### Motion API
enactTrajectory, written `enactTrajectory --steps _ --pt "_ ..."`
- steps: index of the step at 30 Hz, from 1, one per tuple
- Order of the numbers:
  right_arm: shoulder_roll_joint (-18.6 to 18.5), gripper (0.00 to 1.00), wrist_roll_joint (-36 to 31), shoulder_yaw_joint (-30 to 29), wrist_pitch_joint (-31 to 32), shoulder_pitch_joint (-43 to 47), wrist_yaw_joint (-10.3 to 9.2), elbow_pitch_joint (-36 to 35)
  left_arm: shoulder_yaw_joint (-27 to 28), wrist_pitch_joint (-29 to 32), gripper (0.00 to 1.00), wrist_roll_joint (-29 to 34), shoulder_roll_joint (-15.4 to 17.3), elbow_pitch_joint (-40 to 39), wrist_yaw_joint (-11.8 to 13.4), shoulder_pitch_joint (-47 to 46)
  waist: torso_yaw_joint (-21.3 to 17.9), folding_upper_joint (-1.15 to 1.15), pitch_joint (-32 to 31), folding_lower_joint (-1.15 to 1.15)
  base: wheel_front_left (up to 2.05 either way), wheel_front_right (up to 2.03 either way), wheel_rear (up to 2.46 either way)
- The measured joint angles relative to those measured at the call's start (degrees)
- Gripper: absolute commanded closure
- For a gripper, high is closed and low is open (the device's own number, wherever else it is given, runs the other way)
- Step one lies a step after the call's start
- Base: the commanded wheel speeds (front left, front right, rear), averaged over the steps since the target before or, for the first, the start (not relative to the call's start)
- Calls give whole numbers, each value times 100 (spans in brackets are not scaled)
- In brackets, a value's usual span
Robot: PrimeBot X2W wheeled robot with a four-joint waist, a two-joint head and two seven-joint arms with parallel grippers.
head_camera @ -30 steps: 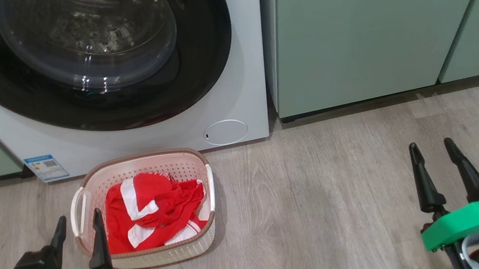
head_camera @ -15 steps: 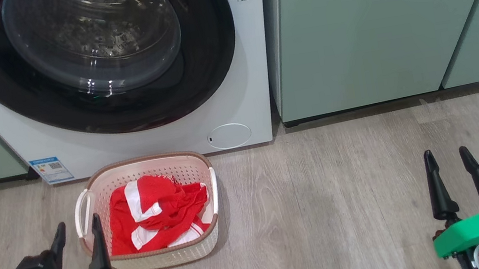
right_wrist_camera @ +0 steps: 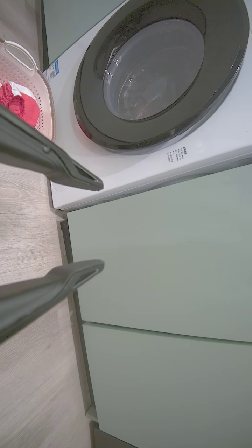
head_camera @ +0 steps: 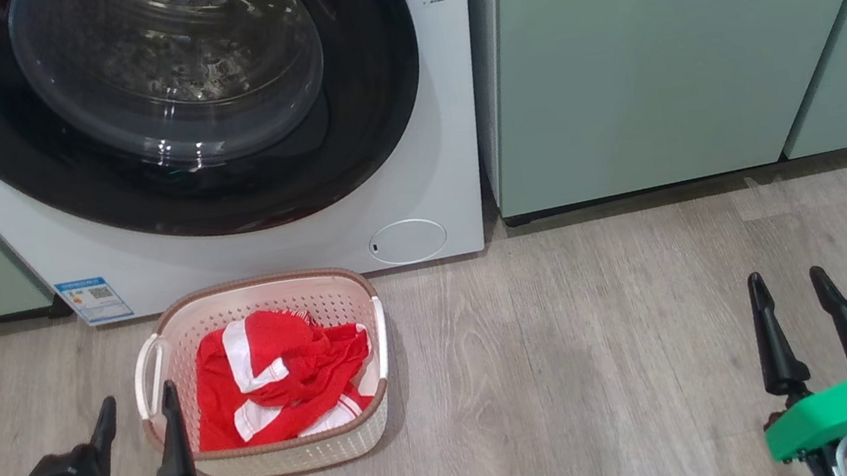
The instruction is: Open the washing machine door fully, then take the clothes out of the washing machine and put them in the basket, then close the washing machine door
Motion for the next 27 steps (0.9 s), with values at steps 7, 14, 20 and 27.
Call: enactTrajectory --steps 7,14,20,27 --pt "0 0 0 -2 0 0 0 79 -7 0 0 -40 -5 56 0 -9 38 0 16 0 0 0 0" --pt "8 100 1 9 1 8 0 266 -41 3 100 -38 -31 120 5 -49 78 0 46 0 0 0 0" --pt "22 100 146 31 53 280 0 712 -52 86 100 -170 -207 526 5 466 91 0 53 0 0 0 0" --pt "27 100 582 -3 165 251 0 684 -54 201 100 -645 -205 413 5 394 114 0 66 0 0 0 0"
